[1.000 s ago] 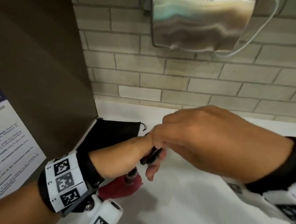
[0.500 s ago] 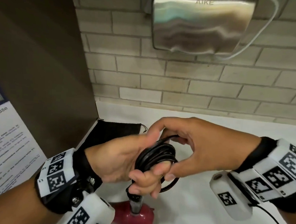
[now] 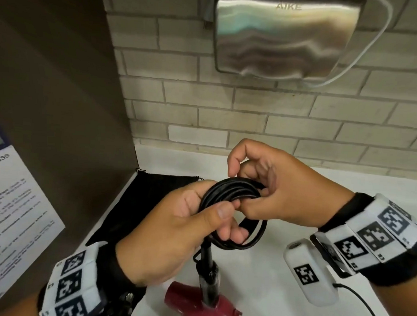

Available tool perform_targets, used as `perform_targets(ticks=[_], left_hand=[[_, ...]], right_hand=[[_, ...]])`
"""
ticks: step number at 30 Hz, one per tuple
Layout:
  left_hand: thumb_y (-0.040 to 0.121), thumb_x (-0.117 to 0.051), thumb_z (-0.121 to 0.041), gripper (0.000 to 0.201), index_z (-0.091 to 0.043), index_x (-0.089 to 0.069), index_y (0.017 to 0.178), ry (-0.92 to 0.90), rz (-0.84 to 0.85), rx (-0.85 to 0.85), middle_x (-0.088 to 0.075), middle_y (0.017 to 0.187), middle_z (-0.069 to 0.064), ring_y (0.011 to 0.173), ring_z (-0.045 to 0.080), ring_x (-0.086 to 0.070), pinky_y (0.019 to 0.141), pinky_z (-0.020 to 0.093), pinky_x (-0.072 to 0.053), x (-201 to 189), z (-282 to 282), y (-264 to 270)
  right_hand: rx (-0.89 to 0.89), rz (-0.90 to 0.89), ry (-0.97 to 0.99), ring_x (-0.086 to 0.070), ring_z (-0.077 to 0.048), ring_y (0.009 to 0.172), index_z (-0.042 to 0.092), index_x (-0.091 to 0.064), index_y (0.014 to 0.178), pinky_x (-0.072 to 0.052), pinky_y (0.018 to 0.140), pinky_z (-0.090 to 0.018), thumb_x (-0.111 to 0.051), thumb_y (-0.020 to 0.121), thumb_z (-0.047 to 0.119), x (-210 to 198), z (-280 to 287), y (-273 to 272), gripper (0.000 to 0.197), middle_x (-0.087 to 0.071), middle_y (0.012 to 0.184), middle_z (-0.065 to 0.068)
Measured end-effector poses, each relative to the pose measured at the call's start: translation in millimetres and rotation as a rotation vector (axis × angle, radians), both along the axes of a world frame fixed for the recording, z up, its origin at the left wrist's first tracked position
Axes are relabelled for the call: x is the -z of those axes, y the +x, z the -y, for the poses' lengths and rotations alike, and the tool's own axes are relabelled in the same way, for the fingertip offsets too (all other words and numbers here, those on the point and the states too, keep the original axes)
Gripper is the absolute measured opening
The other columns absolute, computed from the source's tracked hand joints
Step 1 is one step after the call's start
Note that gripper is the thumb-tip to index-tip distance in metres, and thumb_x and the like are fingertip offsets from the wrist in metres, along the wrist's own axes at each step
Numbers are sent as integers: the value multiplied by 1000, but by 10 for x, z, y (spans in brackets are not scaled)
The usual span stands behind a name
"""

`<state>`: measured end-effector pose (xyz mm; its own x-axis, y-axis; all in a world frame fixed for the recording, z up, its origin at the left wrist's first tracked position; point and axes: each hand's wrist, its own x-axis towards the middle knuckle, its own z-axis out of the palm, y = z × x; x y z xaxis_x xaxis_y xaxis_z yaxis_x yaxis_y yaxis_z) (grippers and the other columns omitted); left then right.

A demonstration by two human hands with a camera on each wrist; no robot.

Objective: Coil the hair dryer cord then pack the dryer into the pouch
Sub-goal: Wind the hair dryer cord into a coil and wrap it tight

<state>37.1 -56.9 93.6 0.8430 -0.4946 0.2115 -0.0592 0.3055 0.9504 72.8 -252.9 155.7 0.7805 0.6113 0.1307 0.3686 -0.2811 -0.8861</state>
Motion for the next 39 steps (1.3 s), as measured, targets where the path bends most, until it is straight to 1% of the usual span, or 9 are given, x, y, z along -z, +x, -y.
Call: perform_targets(ticks=[5,7,10,15,22,28,32,34,39], left_hand=[[100,-50,-33,32,-3,-58,101,211,175,-171,-53,74,-7,78,12,-52,81,21,-47,73,19,-73],[99,-47,-34,35,-1,-57,103,222,138,-188,-52,75,-5,78,11,-48,80,23,-45,89,5,-68],[97,-51,-39,36,-8,-63,110,207,59,-205,-54,85,17,87,19,-50,87,45,-45,101,-19,-47],[93,-51,-37,24,-22,-69,87,103,-58,-266,-41,65,-6,79,26,-35,81,42,-28,8,-54,14],[95,-49,-35,23,-19,-61,85,201,-40,-217,-42,65,-8,72,14,-39,79,35,-35,-6,-89,6],[105,-46,-30,29,-13,-50,82,472,47,-158,-40,68,-8,70,11,-36,73,28,-36,-10,-64,24],[97,-46,-38,29,-13,-61,99,435,17,-159,-41,67,-10,68,10,-36,66,20,-35,27,-84,45],[93,-47,-37,23,-20,-63,90,384,-3,-172,-42,66,-8,67,10,-37,64,18,-36,21,-94,47],[99,-48,-34,25,-16,-57,85,348,-11,-229,-49,64,-7,67,10,-44,72,31,-36,35,-111,40]], right_hand=[[13,29,-47,-46,-24,58,22,-53,104,-44,56,-33,-75,77,-5,15,13,24,43,-54,77,-33],[-7,60,-108,-50,-25,67,27,-54,110,-47,65,-36,-84,75,8,6,26,9,50,-60,86,-24],[-23,151,-218,-51,-12,84,33,-54,116,-46,76,-28,-82,71,41,-55,73,-24,53,-59,98,4],[77,436,-162,-53,-19,83,14,-54,87,-45,74,-33,-55,92,37,70,59,-2,23,-57,90,-1],[214,675,-629,-48,-10,126,31,-60,135,-42,106,-40,-48,74,85,149,123,-50,83,-59,134,13],[252,420,-495,-24,6,145,32,-45,145,-26,119,-23,-67,75,66,156,-38,-83,81,-29,159,17],[211,28,-29,-50,-3,134,16,-53,142,-40,114,-30,-78,77,15,246,-137,-81,69,-52,147,6],[235,-155,181,-64,-15,122,9,-57,136,-50,104,-30,-70,79,-7,280,-192,-102,60,-66,133,-7],[318,-185,244,-70,-16,111,10,-66,124,-53,101,-33,-74,78,-12,373,-160,-88,51,-75,119,-7]])
